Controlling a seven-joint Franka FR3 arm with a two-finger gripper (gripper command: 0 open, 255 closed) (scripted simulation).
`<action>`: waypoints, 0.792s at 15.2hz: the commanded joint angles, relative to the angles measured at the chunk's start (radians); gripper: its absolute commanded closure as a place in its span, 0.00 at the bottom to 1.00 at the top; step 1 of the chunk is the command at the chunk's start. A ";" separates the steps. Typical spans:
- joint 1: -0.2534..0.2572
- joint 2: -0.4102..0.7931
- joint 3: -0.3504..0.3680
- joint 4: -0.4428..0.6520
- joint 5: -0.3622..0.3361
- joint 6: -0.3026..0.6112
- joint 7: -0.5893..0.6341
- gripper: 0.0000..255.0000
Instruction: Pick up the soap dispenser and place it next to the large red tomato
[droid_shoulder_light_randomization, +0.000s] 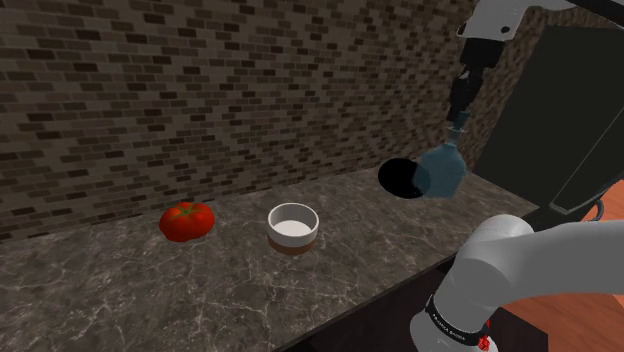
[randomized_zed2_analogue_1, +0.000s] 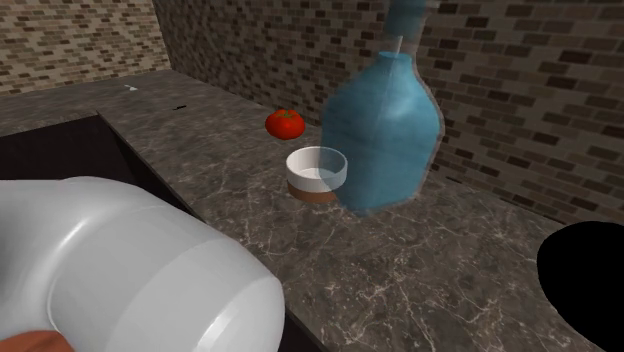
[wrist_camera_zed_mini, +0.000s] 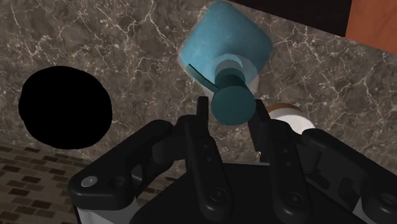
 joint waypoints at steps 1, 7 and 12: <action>0.008 0.025 0.022 -0.011 0.025 0.033 0.032 1.00; 0.037 0.128 0.100 -0.023 0.100 0.141 0.135 1.00; 0.065 0.237 0.159 0.000 0.150 0.225 0.213 1.00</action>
